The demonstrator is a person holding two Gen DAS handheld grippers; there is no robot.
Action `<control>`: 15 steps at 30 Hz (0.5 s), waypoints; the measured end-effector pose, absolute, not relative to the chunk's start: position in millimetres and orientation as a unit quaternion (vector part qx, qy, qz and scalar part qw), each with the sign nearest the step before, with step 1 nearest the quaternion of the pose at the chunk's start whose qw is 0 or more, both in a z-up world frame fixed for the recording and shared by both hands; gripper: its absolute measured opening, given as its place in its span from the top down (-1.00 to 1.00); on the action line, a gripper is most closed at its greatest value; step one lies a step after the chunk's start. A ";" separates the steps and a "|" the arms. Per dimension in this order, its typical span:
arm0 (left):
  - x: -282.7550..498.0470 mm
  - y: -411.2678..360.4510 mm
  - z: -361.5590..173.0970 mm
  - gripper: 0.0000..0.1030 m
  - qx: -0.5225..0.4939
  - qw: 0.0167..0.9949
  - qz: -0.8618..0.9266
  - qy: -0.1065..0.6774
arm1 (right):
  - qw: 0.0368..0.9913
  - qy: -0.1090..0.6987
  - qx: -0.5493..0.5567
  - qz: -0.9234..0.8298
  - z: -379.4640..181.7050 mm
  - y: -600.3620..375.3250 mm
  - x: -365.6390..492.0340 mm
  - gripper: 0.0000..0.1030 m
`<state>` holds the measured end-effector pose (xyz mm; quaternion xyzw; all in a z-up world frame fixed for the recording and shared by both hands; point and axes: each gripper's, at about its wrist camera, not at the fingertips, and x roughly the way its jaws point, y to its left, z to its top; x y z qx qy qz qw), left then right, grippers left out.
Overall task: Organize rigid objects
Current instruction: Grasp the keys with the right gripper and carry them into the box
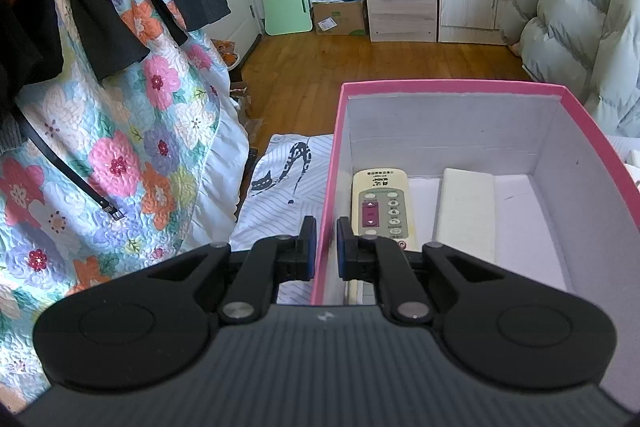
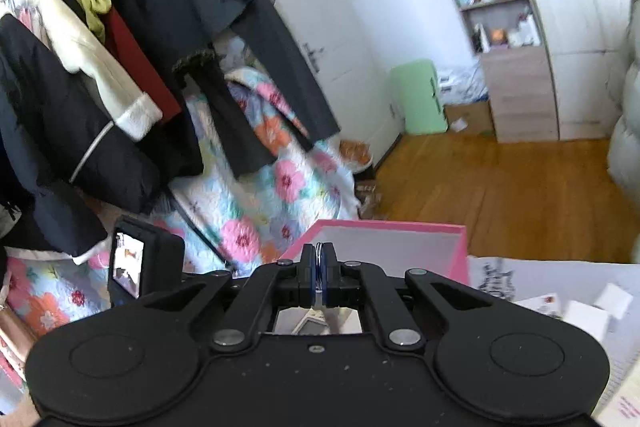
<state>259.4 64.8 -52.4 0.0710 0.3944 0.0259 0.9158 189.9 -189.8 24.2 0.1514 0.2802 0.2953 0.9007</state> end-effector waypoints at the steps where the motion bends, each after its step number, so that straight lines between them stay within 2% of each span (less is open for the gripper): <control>1: 260.1 65.4 -53.1 0.82 0.072 0.915 0.027 0.395 | 0.896 0.293 0.148 0.298 20.8 -181.6 199.0 0.91; 9: 264.0 69.9 -54.8 0.82 0.065 0.910 0.025 0.409 | 0.857 0.390 0.137 0.307 -29.9 -137.0 279.5 0.91; 15: 261.7 71.5 -53.9 0.82 0.061 0.911 0.019 0.407 | 0.858 0.435 0.063 0.266 -56.2 -104.1 302.2 0.91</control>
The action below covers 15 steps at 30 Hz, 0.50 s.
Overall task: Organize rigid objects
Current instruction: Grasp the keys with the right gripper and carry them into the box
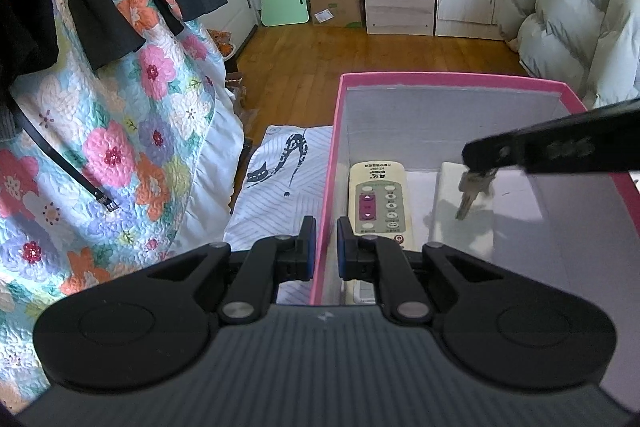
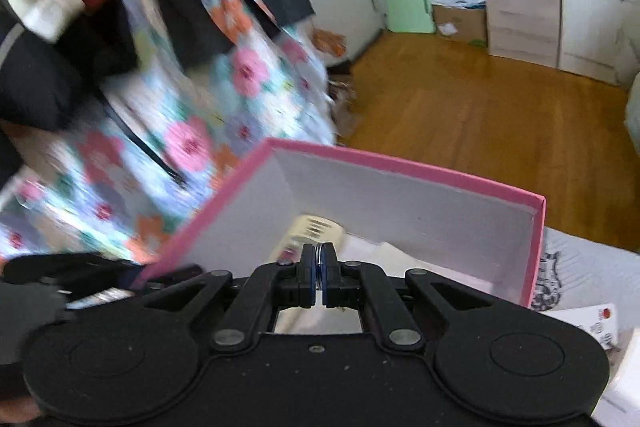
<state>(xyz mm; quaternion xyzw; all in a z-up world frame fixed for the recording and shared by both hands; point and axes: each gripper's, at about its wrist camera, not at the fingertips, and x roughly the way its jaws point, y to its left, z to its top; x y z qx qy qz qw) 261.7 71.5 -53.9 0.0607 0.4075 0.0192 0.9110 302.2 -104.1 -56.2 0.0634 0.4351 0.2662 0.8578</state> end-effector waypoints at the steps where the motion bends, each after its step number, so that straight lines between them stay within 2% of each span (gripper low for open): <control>1: 261.2 71.5 -53.8 0.81 0.062 0.911 0.019 0.407 | 0.858 0.439 0.059 0.260 -57.1 -102.0 303.2 0.91; 2: 261.1 71.0 -53.7 0.81 0.064 0.911 0.020 0.407 | 0.861 0.434 0.054 0.259 -55.3 -102.0 301.5 0.87; 4: 262.0 70.3 -53.5 0.81 0.064 0.911 0.021 0.407 | 0.872 0.414 0.033 0.259 -48.0 -100.9 295.7 0.66; 5: 262.3 71.1 -53.4 0.81 0.060 0.911 0.020 0.407 | 0.872 0.412 0.025 0.264 -43.8 -101.8 292.6 0.31; 6: 261.9 70.6 -53.3 0.81 0.059 0.911 0.020 0.407 | 0.873 0.408 0.022 0.267 -39.0 -105.9 289.8 0.19; 10: 261.8 68.3 -53.8 0.81 0.066 0.911 0.022 0.406 | 0.889 0.372 0.024 0.265 -8.4 -131.6 276.9 0.19; 15: 262.5 67.4 -54.6 0.81 0.065 0.911 0.023 0.406 | 0.903 0.342 0.002 0.260 18.4 -170.3 245.2 0.10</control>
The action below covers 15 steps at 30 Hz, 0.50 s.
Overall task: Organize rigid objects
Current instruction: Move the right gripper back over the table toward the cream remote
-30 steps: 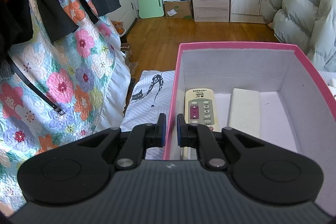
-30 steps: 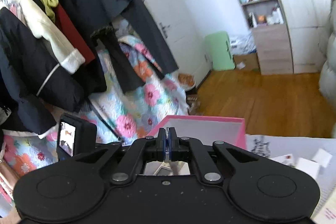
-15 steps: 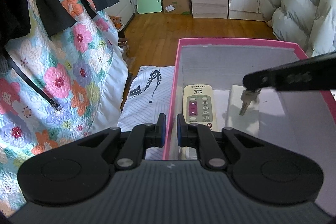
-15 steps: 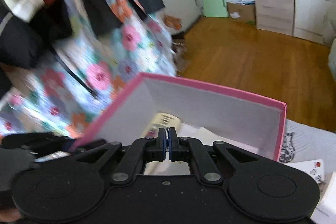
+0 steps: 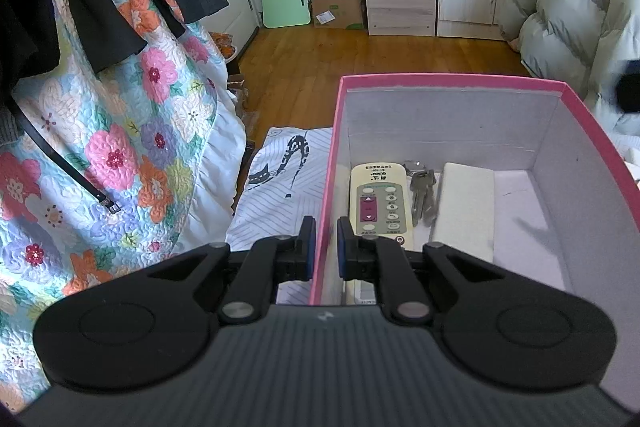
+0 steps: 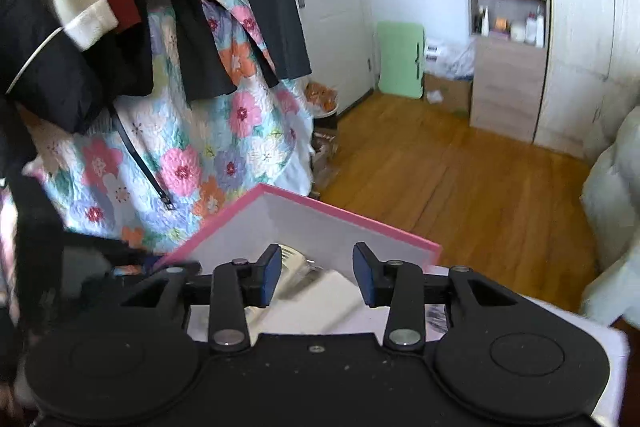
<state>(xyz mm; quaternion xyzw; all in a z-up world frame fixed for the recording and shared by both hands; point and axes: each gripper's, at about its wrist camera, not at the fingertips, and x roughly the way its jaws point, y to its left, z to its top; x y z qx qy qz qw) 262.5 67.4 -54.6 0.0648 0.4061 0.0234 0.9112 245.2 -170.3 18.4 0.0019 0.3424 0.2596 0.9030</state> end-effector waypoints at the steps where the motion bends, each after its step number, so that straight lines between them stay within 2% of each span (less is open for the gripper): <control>1: 262.3 67.2 -54.5 0.81 0.065 0.912 0.023 0.405 | 0.905 0.340 -0.004 0.256 22.2 -180.1 238.3 0.09; 8: 262.4 65.2 -54.6 0.81 0.071 0.911 0.027 0.405 | 0.911 0.364 0.026 0.193 20.5 -261.8 193.0 0.03; 15: 263.2 63.3 -54.7 0.81 0.082 0.910 0.031 0.405 | 0.906 0.405 0.067 0.104 -30.6 -310.6 162.6 -0.01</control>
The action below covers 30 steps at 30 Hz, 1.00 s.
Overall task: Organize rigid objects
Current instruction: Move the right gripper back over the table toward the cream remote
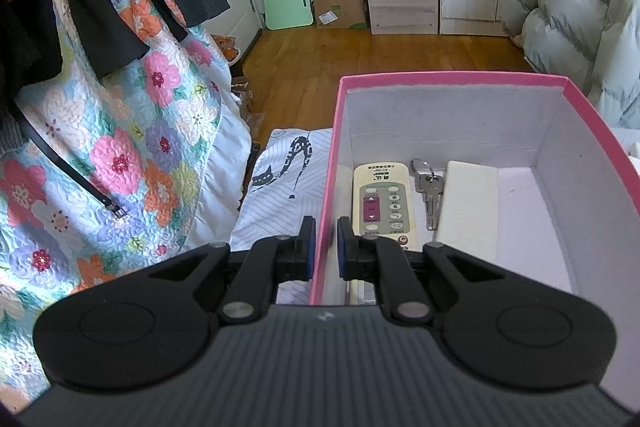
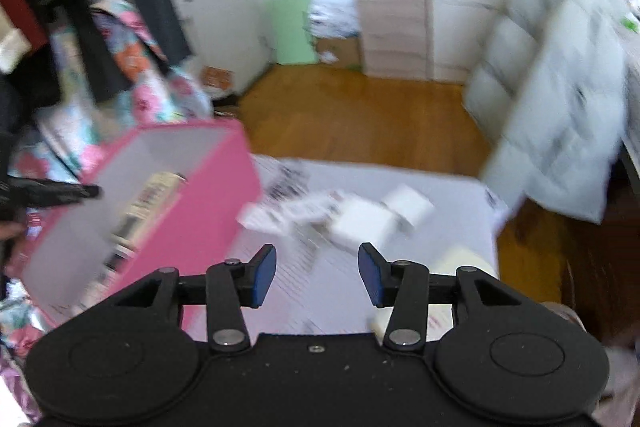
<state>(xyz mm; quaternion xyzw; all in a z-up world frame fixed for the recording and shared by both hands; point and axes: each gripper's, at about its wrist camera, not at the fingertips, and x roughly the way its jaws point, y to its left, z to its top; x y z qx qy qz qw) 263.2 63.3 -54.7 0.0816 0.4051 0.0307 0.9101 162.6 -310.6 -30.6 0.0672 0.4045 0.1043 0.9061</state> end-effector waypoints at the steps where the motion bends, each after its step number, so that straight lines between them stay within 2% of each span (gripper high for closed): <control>1: 262.6 62.0 -54.8 0.81 0.084 0.910 0.030 0.405 | 0.904 0.411 0.071 0.090 -39.9 -315.0 159.9 -0.03; 4: 262.2 63.2 -54.6 0.81 0.081 0.910 0.030 0.406 | 0.900 0.423 0.090 0.052 -62.3 -324.4 156.0 -0.06; 7: 263.3 61.8 -54.9 0.81 0.081 0.909 0.034 0.408 | 0.896 0.428 0.117 0.019 -82.8 -337.0 155.7 -0.19; 9: 263.9 60.0 -55.1 0.81 0.087 0.908 0.036 0.408 | 0.893 0.425 0.148 -0.012 -95.2 -346.5 158.2 -0.48; 15: 262.9 59.3 -54.7 0.81 0.084 0.909 0.035 0.407 | 0.883 0.426 0.187 -0.051 -120.1 -357.8 176.9 -0.49; 18: 263.1 59.9 -54.6 0.81 0.086 0.909 0.036 0.407 | 0.883 0.429 0.179 -0.059 -128.0 -354.2 188.4 -0.59; 23: 263.5 59.7 -55.3 0.80 0.086 0.909 0.036 0.407 | 0.890 0.427 0.132 -0.087 -136.2 -345.8 197.6 -0.60; 27: 263.6 58.6 -55.9 0.80 0.090 0.909 0.037 0.406 | 0.904 0.410 0.079 -0.090 -134.6 -336.7 192.5 -0.26; 30: 263.6 57.8 -56.3 0.80 0.092 0.909 0.037 0.405 | 0.902 0.416 0.108 -0.034 -127.7 -336.0 182.7 -0.23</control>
